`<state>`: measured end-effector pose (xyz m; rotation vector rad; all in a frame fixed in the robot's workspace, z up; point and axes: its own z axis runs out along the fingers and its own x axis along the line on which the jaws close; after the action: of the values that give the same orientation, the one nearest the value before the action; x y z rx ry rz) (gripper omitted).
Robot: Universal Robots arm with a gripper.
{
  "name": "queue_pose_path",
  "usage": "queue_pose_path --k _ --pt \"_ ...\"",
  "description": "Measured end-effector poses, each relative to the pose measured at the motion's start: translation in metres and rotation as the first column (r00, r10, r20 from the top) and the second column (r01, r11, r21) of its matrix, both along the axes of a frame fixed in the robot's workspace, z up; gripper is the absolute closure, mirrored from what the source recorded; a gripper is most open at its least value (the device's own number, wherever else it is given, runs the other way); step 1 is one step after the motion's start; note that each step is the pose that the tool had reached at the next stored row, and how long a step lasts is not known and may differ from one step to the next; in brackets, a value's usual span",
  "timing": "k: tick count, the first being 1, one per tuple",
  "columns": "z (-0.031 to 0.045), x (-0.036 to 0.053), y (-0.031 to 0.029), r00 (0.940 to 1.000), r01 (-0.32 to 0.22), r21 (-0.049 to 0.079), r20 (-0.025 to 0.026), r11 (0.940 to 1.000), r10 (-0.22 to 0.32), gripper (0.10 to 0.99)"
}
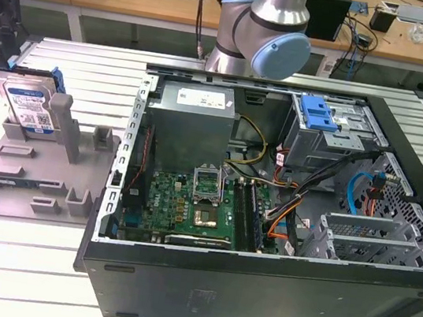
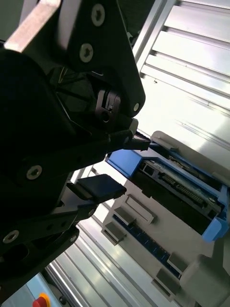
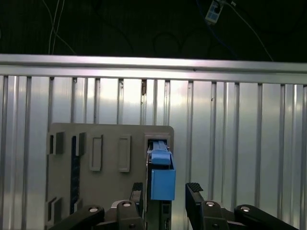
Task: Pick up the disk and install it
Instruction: 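Pick up the disk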
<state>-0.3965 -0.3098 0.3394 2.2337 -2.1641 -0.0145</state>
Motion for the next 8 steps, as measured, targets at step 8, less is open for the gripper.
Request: queue_pose_path --k 8 --pt "-0.0073 -0.0007 0.0000 1.0000 0.000 0.000 0.0001 1.0000 0.000 0.604"
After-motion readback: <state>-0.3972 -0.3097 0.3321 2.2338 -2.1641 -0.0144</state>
